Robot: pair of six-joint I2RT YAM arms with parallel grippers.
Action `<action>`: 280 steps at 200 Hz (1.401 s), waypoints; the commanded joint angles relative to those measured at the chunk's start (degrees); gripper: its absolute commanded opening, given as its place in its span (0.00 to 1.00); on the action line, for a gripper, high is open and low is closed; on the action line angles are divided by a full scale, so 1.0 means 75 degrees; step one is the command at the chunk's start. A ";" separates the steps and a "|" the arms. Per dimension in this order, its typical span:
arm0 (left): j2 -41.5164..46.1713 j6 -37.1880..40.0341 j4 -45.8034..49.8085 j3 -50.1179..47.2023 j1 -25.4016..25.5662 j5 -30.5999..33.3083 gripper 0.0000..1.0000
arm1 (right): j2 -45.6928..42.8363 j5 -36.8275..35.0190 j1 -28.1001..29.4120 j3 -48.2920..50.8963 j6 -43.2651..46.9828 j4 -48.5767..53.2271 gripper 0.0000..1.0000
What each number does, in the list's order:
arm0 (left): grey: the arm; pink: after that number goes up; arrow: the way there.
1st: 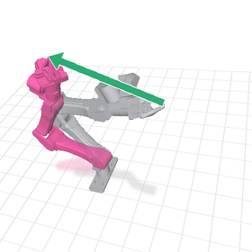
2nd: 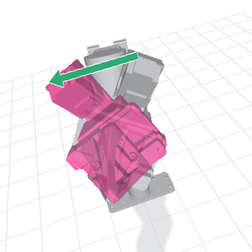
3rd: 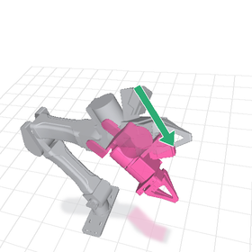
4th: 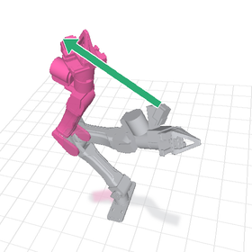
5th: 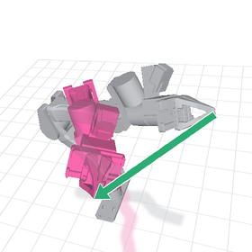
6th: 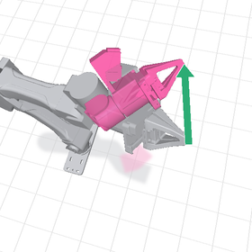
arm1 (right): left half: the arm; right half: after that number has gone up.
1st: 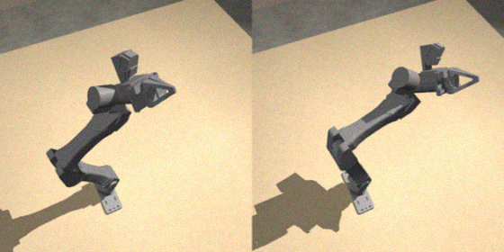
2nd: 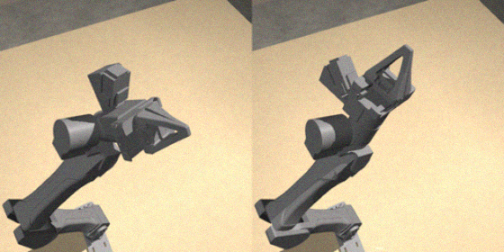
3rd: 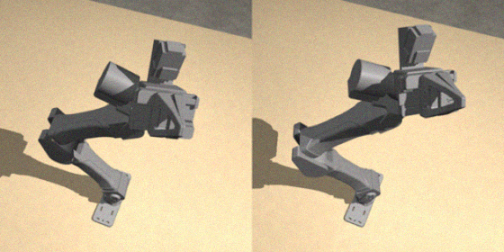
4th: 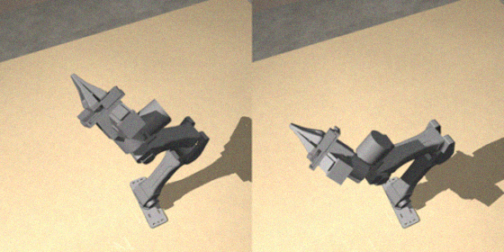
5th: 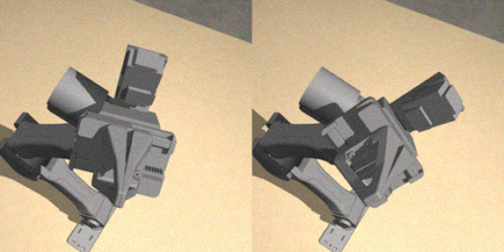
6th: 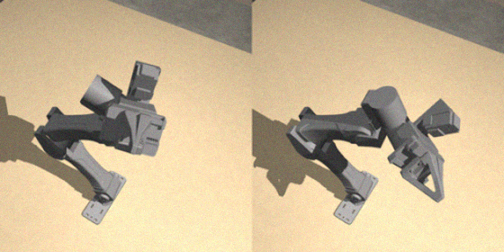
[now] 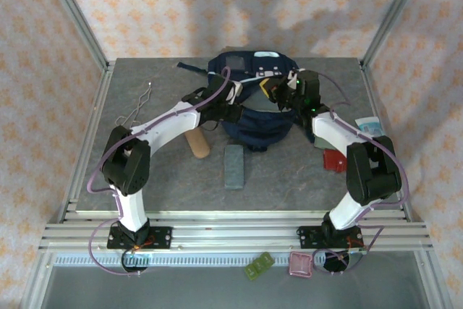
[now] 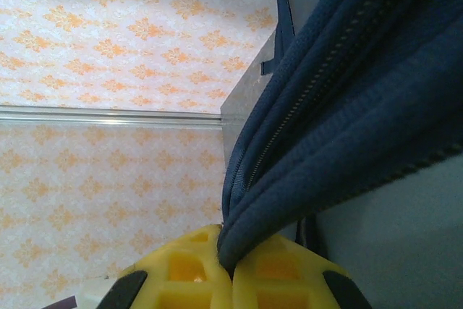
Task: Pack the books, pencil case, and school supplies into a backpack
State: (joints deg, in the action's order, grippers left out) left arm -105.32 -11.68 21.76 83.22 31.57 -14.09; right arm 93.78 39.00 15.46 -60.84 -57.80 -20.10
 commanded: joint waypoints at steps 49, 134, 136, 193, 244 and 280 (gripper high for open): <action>0.0636 0.0067 -0.1580 -0.0701 0.0021 0.0036 0.08 | -0.0184 0.0056 0.0028 -0.0062 0.0043 -0.0578 0.00; 0.0722 0.0065 -0.0419 -0.0854 -0.0239 0.2477 0.00 | -0.0854 -0.0390 -0.0193 0.0535 0.0152 -0.0684 0.00; 0.0737 0.0068 -0.0417 -0.0877 -0.0267 0.2479 0.00 | -0.0878 -0.0400 -0.0206 0.0563 0.0140 -0.0713 0.00; 0.0412 0.0156 -0.0336 -0.0716 -0.0680 0.2791 0.00 | -0.1156 -0.0337 -0.0347 0.0870 0.0160 -0.0915 0.00; -0.0484 -0.0043 -0.0546 -0.0120 -0.1128 0.3329 0.00 | -0.1610 -0.0366 -0.0357 0.1022 0.0171 -0.1313 0.00; -0.1054 -0.0317 -0.0563 0.0172 -0.1482 0.3449 0.00 | -0.1669 -0.0387 -0.0357 0.0886 0.0204 -0.1291 0.00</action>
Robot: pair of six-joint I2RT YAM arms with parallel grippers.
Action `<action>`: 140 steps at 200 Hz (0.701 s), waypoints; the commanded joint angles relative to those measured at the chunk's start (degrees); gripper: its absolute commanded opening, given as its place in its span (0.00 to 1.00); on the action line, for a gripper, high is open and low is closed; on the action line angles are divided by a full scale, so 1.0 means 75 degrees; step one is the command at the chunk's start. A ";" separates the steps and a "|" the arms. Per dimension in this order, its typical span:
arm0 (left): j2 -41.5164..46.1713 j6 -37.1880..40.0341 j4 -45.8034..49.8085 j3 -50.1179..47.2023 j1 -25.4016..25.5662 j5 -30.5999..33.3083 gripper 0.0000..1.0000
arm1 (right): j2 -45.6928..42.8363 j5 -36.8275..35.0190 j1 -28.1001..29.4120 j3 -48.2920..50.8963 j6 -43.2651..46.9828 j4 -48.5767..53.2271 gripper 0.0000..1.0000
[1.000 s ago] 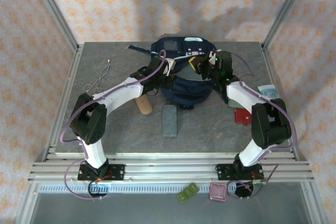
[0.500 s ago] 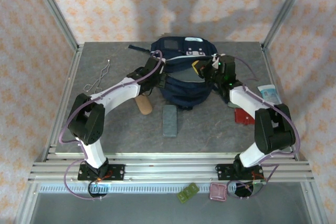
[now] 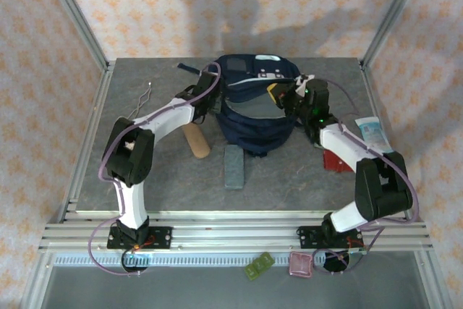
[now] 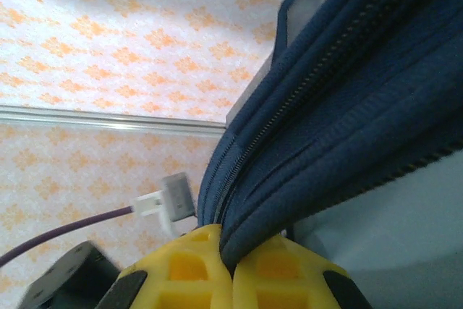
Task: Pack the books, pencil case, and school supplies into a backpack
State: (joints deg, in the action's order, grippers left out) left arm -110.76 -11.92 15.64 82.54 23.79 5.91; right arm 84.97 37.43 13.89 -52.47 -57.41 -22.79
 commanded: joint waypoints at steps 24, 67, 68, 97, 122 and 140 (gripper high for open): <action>0.0407 -0.0203 -0.0121 -0.0195 -0.0304 0.0355 0.36 | -0.0174 -0.0002 -0.0143 -0.0451 0.0232 -0.0649 0.00; 0.2129 0.1016 -0.1112 -0.1189 0.0699 0.0000 0.68 | 0.0285 0.0283 -0.0147 -0.0699 0.0308 -0.0567 0.00; 0.2150 0.1068 -0.1136 -0.1205 0.0720 -0.0019 0.68 | 0.0291 0.0289 -0.0150 -0.0707 0.0307 -0.0569 0.00; 0.2498 0.2298 -0.1691 -0.1442 0.1245 -0.0465 0.79 | 0.0344 0.0476 -0.0143 -0.0991 0.0420 -0.0436 0.00; 0.2263 0.3145 -0.1847 -0.1223 0.1404 -0.0981 0.81 | 0.0264 0.0560 -0.0144 -0.1078 0.0504 -0.0307 0.00; 0.2021 0.3817 -0.1879 -0.1033 0.1586 -0.1174 0.83 | 0.0195 0.0554 -0.0152 -0.1067 0.0590 -0.0192 0.00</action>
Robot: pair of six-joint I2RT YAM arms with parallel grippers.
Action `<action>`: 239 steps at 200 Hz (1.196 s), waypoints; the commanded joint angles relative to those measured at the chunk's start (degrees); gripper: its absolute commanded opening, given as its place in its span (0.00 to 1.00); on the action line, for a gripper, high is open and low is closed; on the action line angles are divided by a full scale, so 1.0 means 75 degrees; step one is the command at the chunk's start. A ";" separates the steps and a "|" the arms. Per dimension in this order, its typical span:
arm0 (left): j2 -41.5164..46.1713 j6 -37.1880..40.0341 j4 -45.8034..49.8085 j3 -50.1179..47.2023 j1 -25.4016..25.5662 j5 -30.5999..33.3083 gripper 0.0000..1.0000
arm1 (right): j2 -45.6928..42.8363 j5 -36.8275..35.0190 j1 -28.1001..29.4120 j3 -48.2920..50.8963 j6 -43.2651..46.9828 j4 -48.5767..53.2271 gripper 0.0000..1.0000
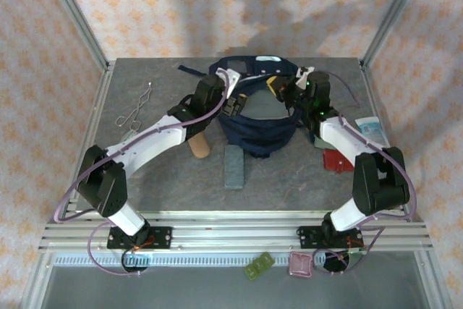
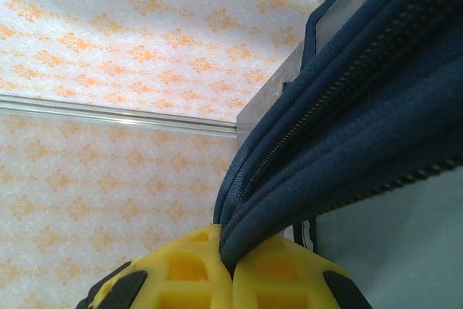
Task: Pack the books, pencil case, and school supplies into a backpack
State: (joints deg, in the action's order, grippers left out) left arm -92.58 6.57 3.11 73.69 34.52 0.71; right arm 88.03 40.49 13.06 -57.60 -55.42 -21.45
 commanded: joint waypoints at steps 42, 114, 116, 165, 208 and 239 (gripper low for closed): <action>-0.1239 0.1972 -0.0407 0.0849 0.0354 0.0272 0.84 | -0.0237 0.0372 -0.0027 -0.0442 0.0369 -0.0336 0.00; -0.2861 0.1844 0.0417 0.3121 0.0131 0.0976 0.00 | -0.0563 0.0127 -0.0024 -0.0522 0.1565 0.1301 0.01; -0.2863 0.1820 0.0417 0.3138 0.0117 0.0946 0.00 | -0.0568 0.0099 -0.0023 -0.0531 0.1626 0.1410 0.02; -0.2828 0.1295 0.0670 0.3460 0.0016 0.0600 0.00 | -0.1375 -0.0663 -0.0024 -0.0390 0.2999 0.3501 0.39; -0.2901 0.0599 0.1089 0.3909 -0.0291 0.0048 0.00 | -0.2490 -0.1523 0.0566 0.0151 0.4017 0.4974 0.66; -0.2857 0.0378 0.1237 0.3847 -0.0419 -0.0275 0.00 | -0.2604 -0.2366 0.1808 0.0720 0.4139 0.5772 0.82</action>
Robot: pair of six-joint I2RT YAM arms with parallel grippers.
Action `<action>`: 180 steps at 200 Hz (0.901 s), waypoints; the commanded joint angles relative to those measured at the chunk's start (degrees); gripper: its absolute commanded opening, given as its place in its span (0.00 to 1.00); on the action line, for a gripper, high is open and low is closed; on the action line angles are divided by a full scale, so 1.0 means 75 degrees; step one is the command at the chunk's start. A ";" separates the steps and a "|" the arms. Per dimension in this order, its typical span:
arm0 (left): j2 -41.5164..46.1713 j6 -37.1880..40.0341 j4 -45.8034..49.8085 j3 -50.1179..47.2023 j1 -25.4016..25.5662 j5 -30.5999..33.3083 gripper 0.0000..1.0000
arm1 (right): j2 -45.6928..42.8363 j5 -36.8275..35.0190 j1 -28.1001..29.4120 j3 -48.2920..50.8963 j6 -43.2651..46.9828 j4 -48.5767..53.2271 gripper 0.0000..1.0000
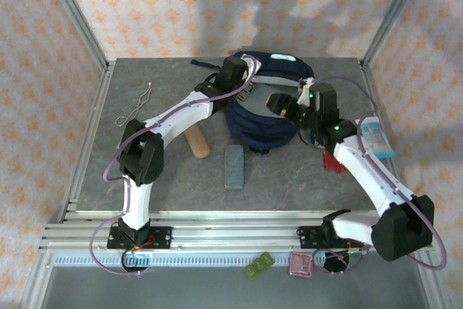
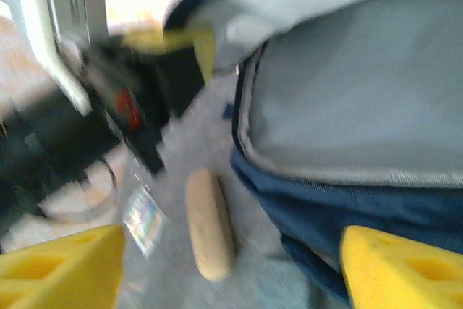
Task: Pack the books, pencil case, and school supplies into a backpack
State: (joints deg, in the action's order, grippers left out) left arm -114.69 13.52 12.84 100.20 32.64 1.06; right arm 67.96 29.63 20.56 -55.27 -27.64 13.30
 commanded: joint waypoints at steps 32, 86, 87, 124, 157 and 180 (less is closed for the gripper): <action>0.0210 -0.0572 -0.0079 -0.0006 -0.0192 -0.0200 0.00 | 0.0639 -0.1600 0.2325 0.0756 -0.0176 0.0963 0.82; 0.0318 -0.0615 -0.0093 -0.0042 -0.0295 -0.0264 0.00 | 0.2683 -0.2251 0.4080 -0.0094 -0.0593 0.1794 0.83; 0.0317 -0.0611 -0.0100 -0.0045 -0.0296 -0.0267 0.00 | 0.2717 -0.2245 0.4103 -0.0107 -0.0598 0.1803 0.83; 0.0293 -0.0607 -0.0092 -0.0008 -0.0308 -0.0308 0.00 | 0.3486 -0.2263 0.4573 -0.0656 -0.0694 0.2027 0.84; 0.0358 -0.0651 -0.0224 -0.0046 -0.0309 -0.0248 0.00 | 0.4329 -0.2826 0.4833 -0.1289 -0.0747 0.2724 0.84; 0.0374 -0.0700 -0.0194 -0.0001 -0.0309 -0.0346 0.00 | 0.4852 -0.3267 0.4987 -0.1605 -0.0856 0.3096 0.84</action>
State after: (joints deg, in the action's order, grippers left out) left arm -114.69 10.94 13.61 99.92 31.33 -1.30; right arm 100.97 11.05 56.62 -64.88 -32.58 31.07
